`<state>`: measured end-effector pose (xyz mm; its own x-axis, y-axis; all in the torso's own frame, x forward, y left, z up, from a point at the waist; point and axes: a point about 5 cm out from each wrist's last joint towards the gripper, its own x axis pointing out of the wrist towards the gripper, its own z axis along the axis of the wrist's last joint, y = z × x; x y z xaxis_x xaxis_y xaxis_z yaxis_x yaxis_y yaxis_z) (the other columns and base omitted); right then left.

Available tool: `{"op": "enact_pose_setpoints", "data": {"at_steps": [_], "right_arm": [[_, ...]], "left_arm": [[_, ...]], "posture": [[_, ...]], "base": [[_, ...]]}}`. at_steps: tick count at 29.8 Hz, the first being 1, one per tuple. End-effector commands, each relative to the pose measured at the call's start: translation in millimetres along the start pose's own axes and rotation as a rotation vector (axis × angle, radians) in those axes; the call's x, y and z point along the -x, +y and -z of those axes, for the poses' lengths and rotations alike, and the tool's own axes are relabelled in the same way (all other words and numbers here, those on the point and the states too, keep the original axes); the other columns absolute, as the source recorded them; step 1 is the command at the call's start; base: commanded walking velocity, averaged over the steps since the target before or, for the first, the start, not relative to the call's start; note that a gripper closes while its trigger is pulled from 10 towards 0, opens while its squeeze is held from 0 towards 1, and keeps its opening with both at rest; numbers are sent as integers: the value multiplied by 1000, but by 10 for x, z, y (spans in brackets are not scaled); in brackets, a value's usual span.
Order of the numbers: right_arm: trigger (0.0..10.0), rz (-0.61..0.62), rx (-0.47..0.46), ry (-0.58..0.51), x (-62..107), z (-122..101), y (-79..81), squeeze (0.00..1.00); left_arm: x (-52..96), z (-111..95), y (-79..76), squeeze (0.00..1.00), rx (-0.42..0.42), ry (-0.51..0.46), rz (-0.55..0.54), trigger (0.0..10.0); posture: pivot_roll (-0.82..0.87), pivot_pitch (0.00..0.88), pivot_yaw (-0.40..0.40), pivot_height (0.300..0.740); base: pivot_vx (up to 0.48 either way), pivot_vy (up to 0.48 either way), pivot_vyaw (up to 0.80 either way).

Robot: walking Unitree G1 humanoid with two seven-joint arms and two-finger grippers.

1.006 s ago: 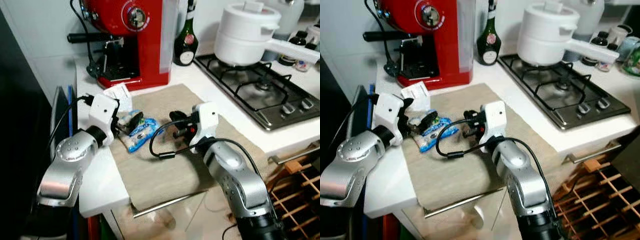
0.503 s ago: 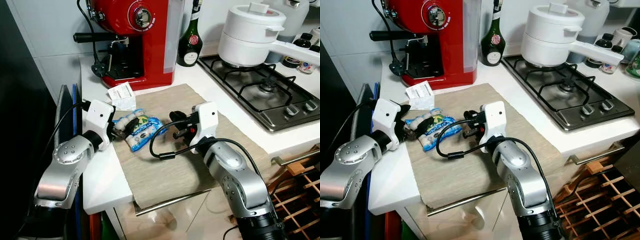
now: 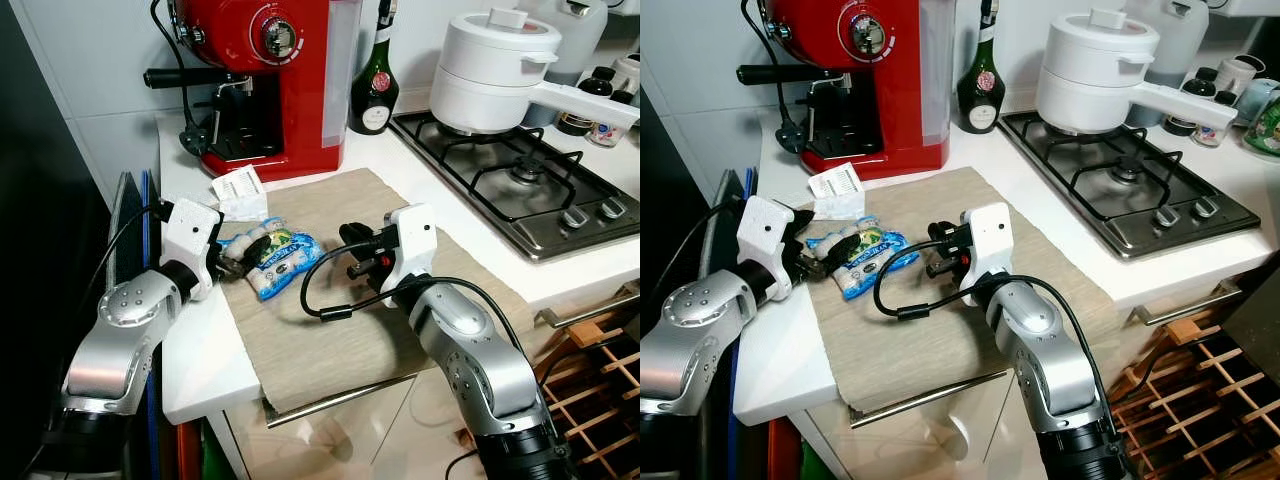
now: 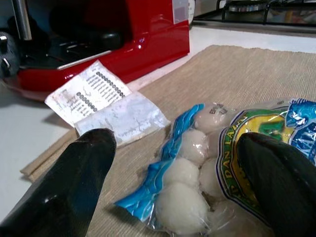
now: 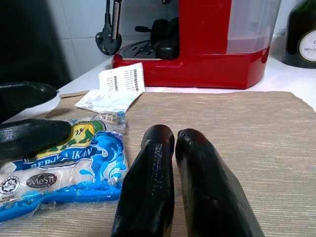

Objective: Restocking fridge

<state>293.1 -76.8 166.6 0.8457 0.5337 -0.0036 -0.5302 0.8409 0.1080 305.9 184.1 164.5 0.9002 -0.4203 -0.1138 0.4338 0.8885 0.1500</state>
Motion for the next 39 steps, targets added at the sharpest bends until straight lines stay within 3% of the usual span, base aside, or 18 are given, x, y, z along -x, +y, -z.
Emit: {"op": "enact_pose_setpoints", "data": {"at_steps": [1,6,26,30,39], "right_arm": [[10000,8,11,-3,-16,-6,-11,0],[10000,10,10,-2,-14,1,-10,0],[10000,69,5,-29,10,-25,-66,0],[10000,79,8,-30,6,-29,-79,0],[10000,57,5,-30,2,-34,-34,0]], "left_arm": [[0,-1,23,0,13,10,11,10000],[-6,-31,14,0,-8,-14,3,10000],[-122,-141,-54,0,-9,-41,65,10000],[-229,-81,13,0,-31,-5,16,10000],[-493,-49,88,0,44,29,-17,10000]], "posture": [[-50,0,9,740],[-51,0,10,740],[-66,0,26,740],[-66,0,27,740],[-72,0,26,740]], "base": [[0,461,0],[0,457,0],[0,0,0],[0,0,0],[0,0,0]]}}
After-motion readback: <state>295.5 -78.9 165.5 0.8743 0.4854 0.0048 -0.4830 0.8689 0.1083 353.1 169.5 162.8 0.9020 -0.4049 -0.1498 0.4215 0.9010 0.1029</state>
